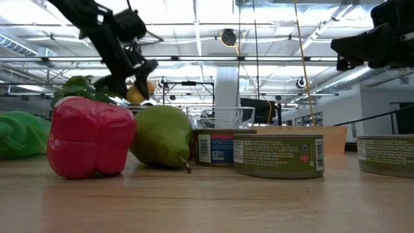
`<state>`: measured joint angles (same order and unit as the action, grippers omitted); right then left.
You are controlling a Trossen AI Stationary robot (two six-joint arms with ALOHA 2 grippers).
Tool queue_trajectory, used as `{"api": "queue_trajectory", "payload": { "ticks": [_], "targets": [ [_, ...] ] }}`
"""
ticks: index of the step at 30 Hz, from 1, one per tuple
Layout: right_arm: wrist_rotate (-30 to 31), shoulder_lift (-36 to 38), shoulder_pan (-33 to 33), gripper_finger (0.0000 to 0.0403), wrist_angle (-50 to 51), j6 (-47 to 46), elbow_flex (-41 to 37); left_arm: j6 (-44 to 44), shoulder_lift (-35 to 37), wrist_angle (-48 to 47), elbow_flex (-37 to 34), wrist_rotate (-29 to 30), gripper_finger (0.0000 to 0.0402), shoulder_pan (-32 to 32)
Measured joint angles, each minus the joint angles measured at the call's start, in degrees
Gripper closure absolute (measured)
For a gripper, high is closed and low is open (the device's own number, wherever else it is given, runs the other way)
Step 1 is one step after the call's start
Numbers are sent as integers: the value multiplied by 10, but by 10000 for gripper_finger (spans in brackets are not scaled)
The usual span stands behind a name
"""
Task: Pick & Place Food Item
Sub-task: Put the yellow mango into the left transparent bin
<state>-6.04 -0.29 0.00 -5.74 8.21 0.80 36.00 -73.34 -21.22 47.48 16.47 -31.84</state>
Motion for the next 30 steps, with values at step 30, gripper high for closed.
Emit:
{"api": "queue_trajectory", "payload": {
  "ticks": [30],
  "targets": [
    [0,0,0,403,0,0,0,44,-103,20,0,53,167,-24]
  ]
}}
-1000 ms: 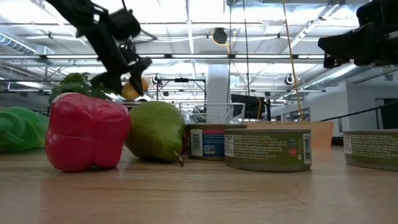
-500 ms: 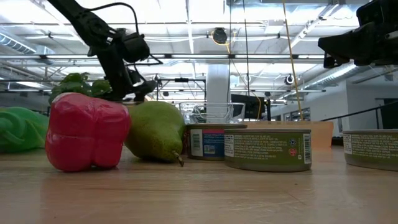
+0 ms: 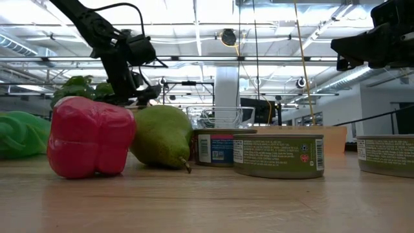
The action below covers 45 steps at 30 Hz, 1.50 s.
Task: Pick & Place Food Item
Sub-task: Put the yellow mango into the left transparent bin, then put the green apple into the left transparent bin
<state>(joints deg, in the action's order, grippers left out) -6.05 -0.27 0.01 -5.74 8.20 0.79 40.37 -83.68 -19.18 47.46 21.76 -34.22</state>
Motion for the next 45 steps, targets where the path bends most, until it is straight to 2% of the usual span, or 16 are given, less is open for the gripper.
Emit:
{"api": "queue_trajectory", "payload": {
  "ticks": [6,14,19,25,31,39,42,45],
  "targets": [
    [0,0,0,403,0,0,0,-9,0,1,0,8,158,0],
    [0,0,0,403,0,0,0,-7,0,2,0,23,100,0],
    [0,0,0,403,0,0,0,-1,0,2,0,42,80,0],
    [0,0,0,403,0,0,0,-4,1,2,0,56,83,0],
    [0,0,0,403,0,0,0,-34,39,17,0,59,95,1],
    [0,0,0,403,0,0,0,-87,66,66,0,16,88,2],
    [0,0,0,403,0,0,0,-82,66,78,0,-17,84,2],
    [0,0,0,403,0,0,0,-93,66,80,0,-88,83,6]
  ]
}}
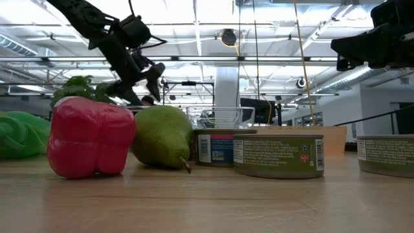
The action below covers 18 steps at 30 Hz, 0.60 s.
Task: Pick & Place Food Item
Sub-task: Put the green apple into the left transparent bin
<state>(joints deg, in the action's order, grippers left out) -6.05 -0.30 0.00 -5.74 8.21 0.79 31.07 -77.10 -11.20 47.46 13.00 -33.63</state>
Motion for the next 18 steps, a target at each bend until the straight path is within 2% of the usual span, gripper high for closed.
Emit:
{"api": "queue_trajectory", "payload": {
  "ticks": [3,7,9,14,18],
  "targets": [
    [0,0,0,403,0,0,0,-34,7,4,0,-59,86,21],
    [0,0,0,403,0,0,0,-41,22,-6,0,-77,89,95],
    [0,0,0,403,0,0,0,-43,33,-21,-1,-53,88,151],
    [0,0,0,403,0,0,0,-68,50,-20,0,86,83,314],
    [0,0,0,403,0,0,0,-81,70,-15,0,117,87,416]
  ]
}}
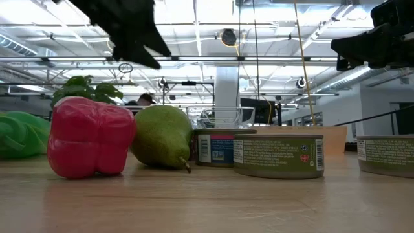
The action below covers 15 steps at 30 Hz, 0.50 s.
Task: Pick & Place Food Item
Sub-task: Put the green apple into the left transparent bin
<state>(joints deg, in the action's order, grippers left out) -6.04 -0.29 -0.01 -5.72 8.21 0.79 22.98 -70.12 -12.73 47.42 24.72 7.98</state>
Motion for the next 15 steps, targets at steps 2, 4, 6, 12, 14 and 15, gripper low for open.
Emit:
{"api": "queue_trajectory", "payload": {
  "ticks": [2,4,6,12,14,15],
  "targets": [
    [0,0,0,403,0,0,0,11,8,-1,0,-2,89,40],
    [0,0,0,403,0,0,0,24,15,-16,0,-28,87,70],
    [0,0,0,403,0,0,0,27,19,-32,0,-59,84,88],
    [0,0,0,403,0,0,0,37,27,-18,1,-109,83,120],
    [0,0,0,403,0,0,0,16,24,-14,0,-110,87,151],
    [0,0,0,403,0,0,0,9,20,0,0,-105,89,165]
  ]
}}
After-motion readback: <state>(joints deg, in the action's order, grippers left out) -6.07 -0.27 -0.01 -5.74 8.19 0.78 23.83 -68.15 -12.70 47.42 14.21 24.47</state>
